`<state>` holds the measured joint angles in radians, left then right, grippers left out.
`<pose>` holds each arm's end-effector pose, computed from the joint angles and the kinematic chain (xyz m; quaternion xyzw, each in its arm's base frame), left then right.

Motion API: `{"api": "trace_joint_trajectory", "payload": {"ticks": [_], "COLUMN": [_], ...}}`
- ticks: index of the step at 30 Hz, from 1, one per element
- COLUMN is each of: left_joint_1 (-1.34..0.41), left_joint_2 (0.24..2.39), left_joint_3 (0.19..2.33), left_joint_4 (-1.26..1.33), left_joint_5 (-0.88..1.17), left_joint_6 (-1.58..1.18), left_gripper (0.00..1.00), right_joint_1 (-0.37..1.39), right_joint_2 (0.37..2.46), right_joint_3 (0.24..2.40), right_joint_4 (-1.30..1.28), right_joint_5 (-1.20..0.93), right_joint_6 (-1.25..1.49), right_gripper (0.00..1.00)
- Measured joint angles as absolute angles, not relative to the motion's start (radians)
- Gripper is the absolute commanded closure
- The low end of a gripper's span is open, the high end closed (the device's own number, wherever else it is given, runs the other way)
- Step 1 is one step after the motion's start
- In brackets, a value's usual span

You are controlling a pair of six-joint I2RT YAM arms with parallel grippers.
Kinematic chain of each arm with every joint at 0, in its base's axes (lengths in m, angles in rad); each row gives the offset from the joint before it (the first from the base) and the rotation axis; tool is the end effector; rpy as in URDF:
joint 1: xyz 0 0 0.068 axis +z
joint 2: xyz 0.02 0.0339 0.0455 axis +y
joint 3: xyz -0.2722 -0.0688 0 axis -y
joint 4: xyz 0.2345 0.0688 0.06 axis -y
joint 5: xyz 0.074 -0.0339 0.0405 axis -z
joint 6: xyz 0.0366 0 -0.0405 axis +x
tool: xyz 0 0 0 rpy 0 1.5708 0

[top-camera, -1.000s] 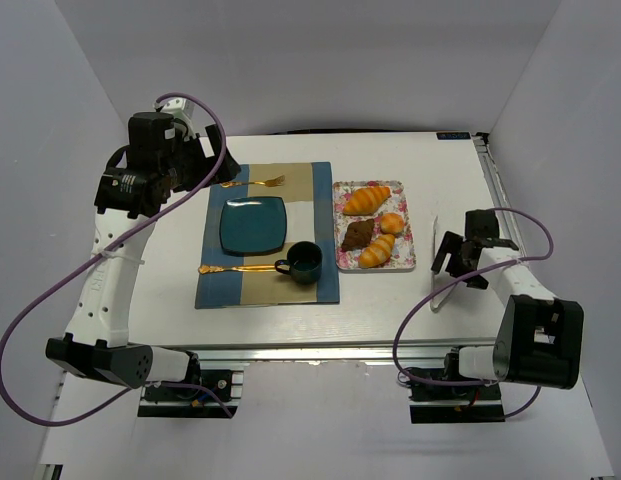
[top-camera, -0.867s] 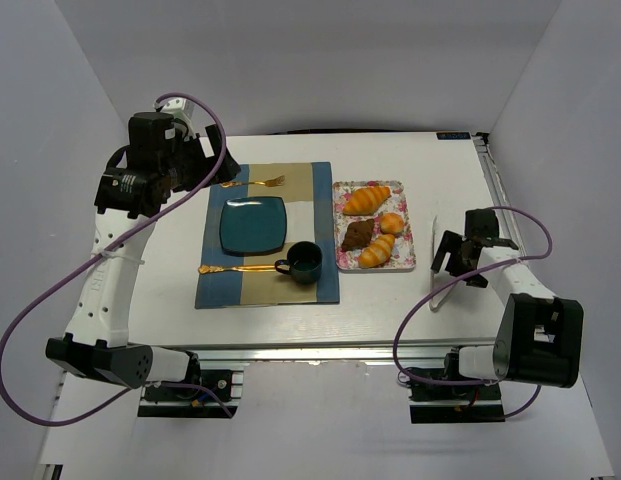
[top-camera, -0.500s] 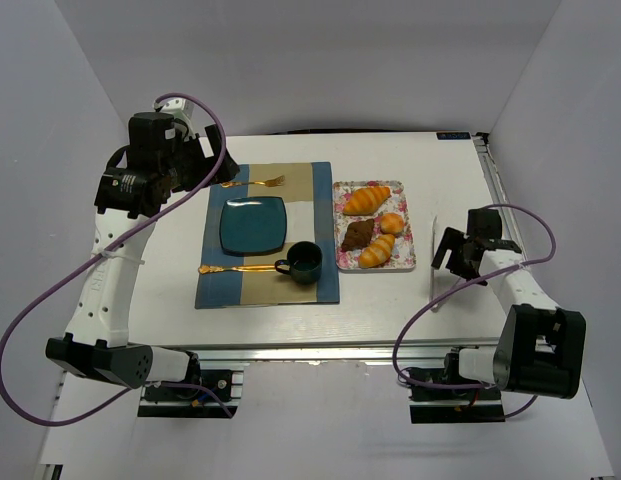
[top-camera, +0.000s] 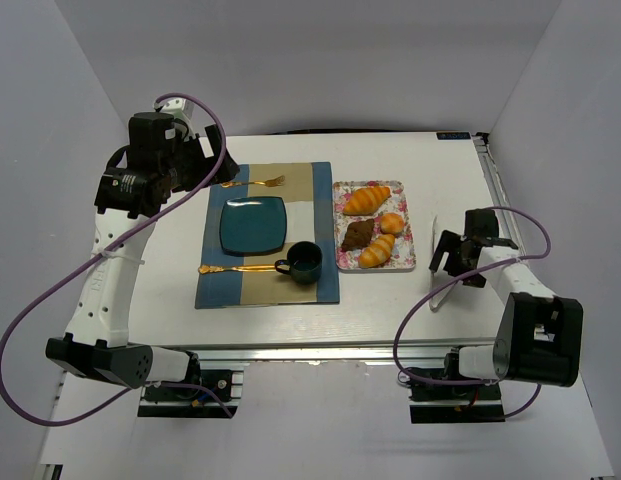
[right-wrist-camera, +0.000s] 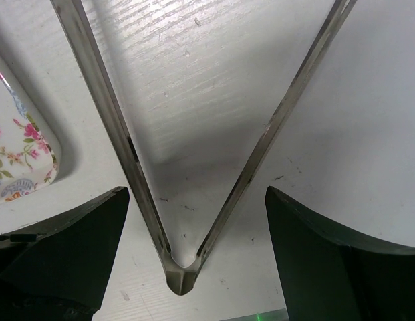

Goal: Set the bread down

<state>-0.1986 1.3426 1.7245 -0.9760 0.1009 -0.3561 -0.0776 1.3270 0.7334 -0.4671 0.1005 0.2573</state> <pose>0.2396 -0.0520 0.4599 -0.0458 0.8811 -0.1711 0.4385 0.2352 -0.0220 0.1999 0.1736 0.9508 -0.0258 0.2553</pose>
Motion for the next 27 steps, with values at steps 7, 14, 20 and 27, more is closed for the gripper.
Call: {"api": "trace_joint_trajectory", "payload": {"ticks": [7, 14, 20, 27], "left_joint_1": [-0.199, -0.199, -0.199, -0.199], "left_joint_2": [1.343, 1.343, 1.343, 1.343], "left_joint_3": [1.724, 1.724, 1.724, 1.724], "left_joint_4": [-0.976, -0.976, -0.98, -0.987], "left_joint_5": [0.099, 0.093, 0.09, 0.088], "left_joint_6": [-0.355, -0.352, -0.348, -0.348], "left_gripper": [0.02, 0.02, 0.02, 0.02], "right_joint_1": [-0.078, -0.063, -0.03, -0.01], "right_joint_2": [1.346, 1.388, 1.434, 1.45], "right_joint_3": [0.733, 0.733, 0.735, 0.749], "right_joint_4": [-0.458, -0.446, -0.45, -0.462], "right_joint_5": [0.094, 0.106, 0.149, 0.191], "right_joint_6": [0.257, 0.258, 0.286, 0.348], "right_gripper": [0.11, 0.11, 0.11, 0.29]}}
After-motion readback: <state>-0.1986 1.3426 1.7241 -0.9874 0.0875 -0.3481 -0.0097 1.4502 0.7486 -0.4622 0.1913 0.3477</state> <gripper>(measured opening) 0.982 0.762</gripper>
